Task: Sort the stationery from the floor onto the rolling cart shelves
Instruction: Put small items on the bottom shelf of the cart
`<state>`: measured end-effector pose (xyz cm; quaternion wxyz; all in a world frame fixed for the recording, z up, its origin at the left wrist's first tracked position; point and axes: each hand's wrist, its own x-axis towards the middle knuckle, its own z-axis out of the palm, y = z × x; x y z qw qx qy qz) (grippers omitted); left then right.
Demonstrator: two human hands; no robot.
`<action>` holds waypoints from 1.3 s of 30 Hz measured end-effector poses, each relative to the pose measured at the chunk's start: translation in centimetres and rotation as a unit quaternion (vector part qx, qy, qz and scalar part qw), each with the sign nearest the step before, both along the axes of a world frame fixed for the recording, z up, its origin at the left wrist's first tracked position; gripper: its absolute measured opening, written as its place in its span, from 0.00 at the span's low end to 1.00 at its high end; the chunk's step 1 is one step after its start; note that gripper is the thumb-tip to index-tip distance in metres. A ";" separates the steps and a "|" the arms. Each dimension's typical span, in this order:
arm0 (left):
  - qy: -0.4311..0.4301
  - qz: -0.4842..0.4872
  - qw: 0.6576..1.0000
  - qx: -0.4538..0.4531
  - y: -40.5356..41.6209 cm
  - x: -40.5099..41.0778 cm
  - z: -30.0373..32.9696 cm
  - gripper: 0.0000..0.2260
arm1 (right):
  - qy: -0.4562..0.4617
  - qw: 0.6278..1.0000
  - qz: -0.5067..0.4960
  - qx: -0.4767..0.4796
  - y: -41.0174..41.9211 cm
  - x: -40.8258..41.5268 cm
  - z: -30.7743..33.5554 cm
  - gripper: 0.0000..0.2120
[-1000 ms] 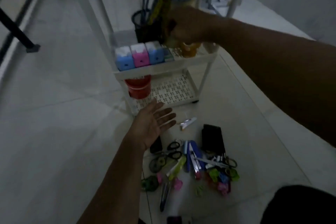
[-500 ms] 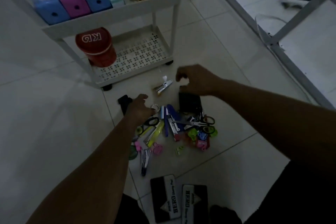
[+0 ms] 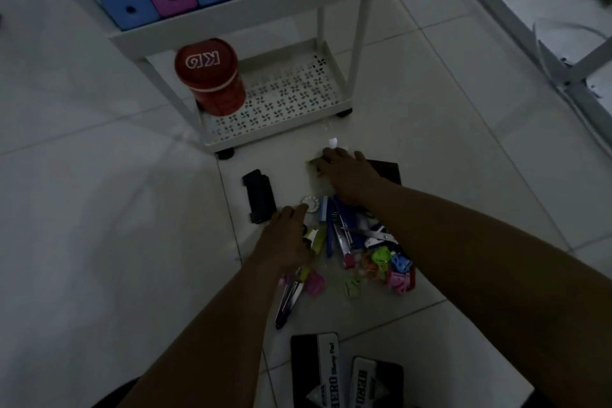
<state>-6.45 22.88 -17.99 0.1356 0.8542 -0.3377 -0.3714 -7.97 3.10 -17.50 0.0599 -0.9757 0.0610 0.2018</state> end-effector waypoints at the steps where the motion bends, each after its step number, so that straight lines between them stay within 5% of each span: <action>1: -0.002 0.001 1.000 -0.002 0.3 -0.1 0.0 0.41 | -0.015 0.999 0.008 -0.031 0.0 0.0 -0.2 0.35; 10: -0.002 0.067 0.997 -0.024 0.8 -0.3 0.0 0.32 | -0.033 0.998 -0.051 -0.034 2.4 1.1 -0.1 0.29; 17: -0.007 0.086 0.996 -0.033 0.5 -0.2 0.0 0.32 | -0.026 0.988 0.143 0.048 6.0 0.3 -0.6 0.20; 25: -0.007 0.069 0.996 -0.054 1.1 0.5 -0.7 0.27 | -0.048 0.988 -0.004 0.146 4.2 0.5 0.9 0.26; 30: 0.050 0.258 0.948 -0.179 -2.9 2.0 3.1 0.05 | -0.114 0.972 -0.052 0.197 3.6 1.6 4.5 0.21; 35: 0.032 0.317 0.906 -0.278 -6.2 5.6 9.3 0.04 | -0.256 0.941 -0.115 0.186 2.1 3.3 10.6 0.18; 39: -0.083 0.266 0.911 -0.305 -7.9 7.9 14.8 0.13 | -0.332 0.927 -0.125 0.119 0.0 4.3 16.2 0.20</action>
